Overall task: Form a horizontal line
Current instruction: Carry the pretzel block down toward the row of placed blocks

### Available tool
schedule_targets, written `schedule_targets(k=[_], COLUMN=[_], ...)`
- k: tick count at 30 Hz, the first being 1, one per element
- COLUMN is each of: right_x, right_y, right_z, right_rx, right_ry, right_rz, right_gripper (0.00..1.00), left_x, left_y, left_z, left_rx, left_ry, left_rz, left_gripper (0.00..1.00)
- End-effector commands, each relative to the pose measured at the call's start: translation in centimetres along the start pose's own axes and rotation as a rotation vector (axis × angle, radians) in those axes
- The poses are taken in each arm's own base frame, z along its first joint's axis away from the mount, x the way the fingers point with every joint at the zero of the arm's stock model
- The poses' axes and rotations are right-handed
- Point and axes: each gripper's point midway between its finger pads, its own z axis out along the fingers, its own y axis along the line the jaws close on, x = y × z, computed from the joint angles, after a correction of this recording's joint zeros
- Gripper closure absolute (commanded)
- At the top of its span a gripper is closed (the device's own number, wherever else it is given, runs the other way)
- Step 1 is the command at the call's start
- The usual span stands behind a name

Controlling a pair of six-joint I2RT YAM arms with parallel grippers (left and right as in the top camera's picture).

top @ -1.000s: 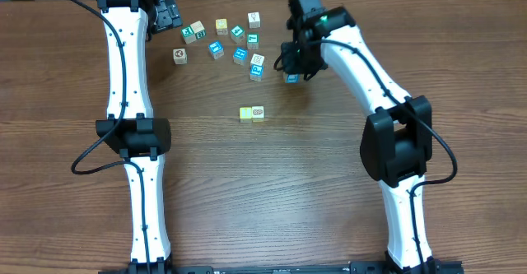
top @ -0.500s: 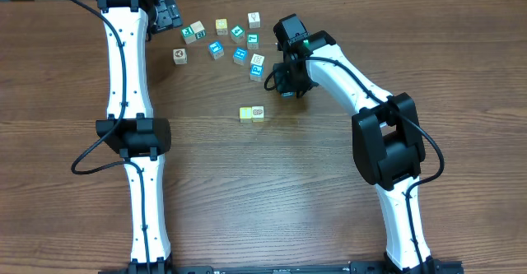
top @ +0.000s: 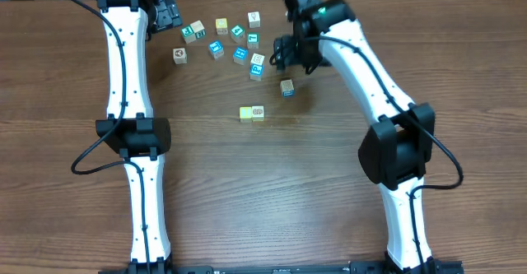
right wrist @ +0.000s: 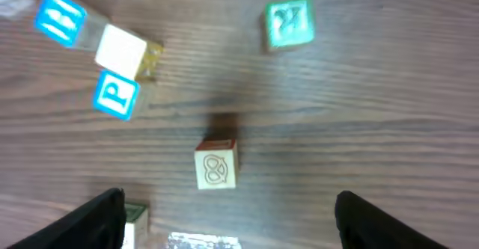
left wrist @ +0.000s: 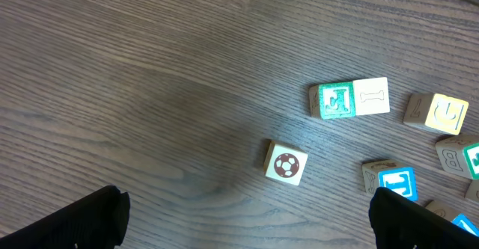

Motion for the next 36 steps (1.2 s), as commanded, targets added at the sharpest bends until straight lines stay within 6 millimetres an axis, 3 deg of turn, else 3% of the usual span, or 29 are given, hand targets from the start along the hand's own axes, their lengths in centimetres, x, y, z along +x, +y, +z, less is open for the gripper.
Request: schedule_targets(k=[1,6,9,13,19,24,29,36], right_x=[0.5,2.7,3.2,3.1,3.2,3.3,3.2,3.1], right_y=[-0.4,-0.5,0.8,0.9,0.1,-0.2,-0.2,0.1], right_z=[-0.9,1.2,2.6,4.3,6.9,8.5,8.9,8.9], right_rx=[0.017,0.01,-0.064,-0.075,-0.034,-0.023,-0.028,-0.036], right_ry=[0.016,0.099,0.114,0.095,0.064,0.038,0.025,0.024], right_rz=[0.006,0.006,0.009,0.008,0.005,0.005,0.005,0.004], right_gripper=[0.11,0.0,0.0,0.0,0.25,0.35,0.41,0.6], left_x=[-1.0,-1.0,-1.0,-1.0,-1.0,-1.0,-1.0,-1.0], left_y=[0.2,0.2,0.2,0.2,0.2,0.2,0.2,0.2], left_z=[-1.9,-1.9,-1.9,-1.9,-1.9,-1.9,-1.9,-1.9], left_rx=[0.007,0.007,0.007,0.007,0.007,0.007,0.007,0.007], left_ry=[-0.048,-0.048,-0.048,-0.048,-0.048,-0.048,-0.048,-0.048], left_rz=[0.003,0.003,0.003,0.003,0.003,0.003,0.003,0.003], left_gripper=[0.0,0.0,0.0,0.0,0.0,0.0,0.0,0.0])
